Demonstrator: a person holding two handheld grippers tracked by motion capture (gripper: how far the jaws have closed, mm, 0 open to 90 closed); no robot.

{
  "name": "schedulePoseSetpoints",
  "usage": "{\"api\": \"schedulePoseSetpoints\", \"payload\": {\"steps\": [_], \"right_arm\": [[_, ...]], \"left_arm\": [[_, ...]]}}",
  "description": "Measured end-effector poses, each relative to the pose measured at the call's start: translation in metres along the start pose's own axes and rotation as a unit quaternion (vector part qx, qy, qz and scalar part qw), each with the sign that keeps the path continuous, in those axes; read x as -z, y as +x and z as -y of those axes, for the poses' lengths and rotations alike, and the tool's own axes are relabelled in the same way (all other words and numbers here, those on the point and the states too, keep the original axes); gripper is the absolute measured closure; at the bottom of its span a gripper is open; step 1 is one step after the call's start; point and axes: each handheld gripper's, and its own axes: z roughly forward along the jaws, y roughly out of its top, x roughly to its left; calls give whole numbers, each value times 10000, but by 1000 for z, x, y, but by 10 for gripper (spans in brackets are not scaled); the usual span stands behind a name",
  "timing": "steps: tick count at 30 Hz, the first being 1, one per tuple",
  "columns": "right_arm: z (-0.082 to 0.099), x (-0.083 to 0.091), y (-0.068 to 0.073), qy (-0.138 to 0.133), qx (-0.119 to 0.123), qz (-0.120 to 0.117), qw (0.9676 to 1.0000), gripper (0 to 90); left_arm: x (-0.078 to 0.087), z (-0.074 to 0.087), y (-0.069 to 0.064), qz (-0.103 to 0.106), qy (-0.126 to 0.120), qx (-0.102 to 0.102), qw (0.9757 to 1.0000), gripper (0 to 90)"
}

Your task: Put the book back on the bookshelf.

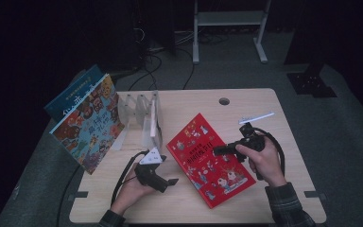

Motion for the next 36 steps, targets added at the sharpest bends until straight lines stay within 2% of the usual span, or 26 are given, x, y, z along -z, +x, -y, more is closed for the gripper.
{"api": "schedulePoseSetpoints", "payload": {"steps": [2,3,6,8,11,13,14,15,17,21,24,25,26,28,29,30,31,32,33,35,36], "right_arm": [[-3,6,5,-115,101,-44,9999,876],[-4,8,7,-108,97,-66,9999,876],[-6,12,11,-169,154,-121,9997,876],[-9,18,16,-234,235,-165,9993,876],[-10,20,19,-289,292,-197,9990,876],[-10,22,24,-356,378,-262,9983,876],[-10,23,28,-448,464,-277,9975,876],[-10,23,28,-448,464,-277,9975,876],[-9,26,31,-539,560,-371,9963,876],[-5,27,33,-680,696,-457,9942,875],[5,24,28,-952,850,-645,9897,875],[8,23,26,-1039,884,-696,9882,875],[8,23,26,-1039,884,-696,9882,875],[15,18,23,-1209,947,-804,9849,875],[20,12,20,-1336,1048,-872,9816,875],[20,12,20,-1336,1048,-872,9816,875],[22,10,19,-1362,1072,-895,9808,875],[26,6,17,-1470,1129,-980,9778,874],[28,5,15,-1496,1150,-1016,9768,874],[32,1,11,-1530,1224,-1105,9744,874],[33,0,10,-1509,1255,-1115,9742,873]], "left_arm": [[2,-8,3,7,-27,-28,10000,0],[2,-18,4,84,-24,-19,10000,0],[2,-27,4,130,-31,-67,9999,0],[0,-40,3,258,-83,-123,9996,0],[-1,-48,2,308,-100,-167,9993,0],[-1,-54,2,479,-242,-100,9985,0],[0,-58,3,513,-348,-72,9980,0],[0,-58,3,513,-348,-72,9980,2],[3,-63,3,734,-485,50,9961,12],[8,-65,3,675,-587,-3,9960,17],[19,-64,9,813,-925,173,9922,85],[19,-64,9,813,-925,173,9922,107],[22,-63,11,840,-1033,212,9909,107],[29,-63,13,886,-1292,220,9874,159],[34,-64,13,918,-1431,196,9852,233],[34,-64,13,918,-1431,196,9852,277],[39,-63,16,1059,-1613,238,9809,277],[41,-64,16,1102,-1677,228,9794,332],[44,-64,18,1185,-1745,201,9773,367],[47,-65,18,1256,-1797,179,9755,438],[50,-66,19,1316,-1808,148,9746,464]]}}
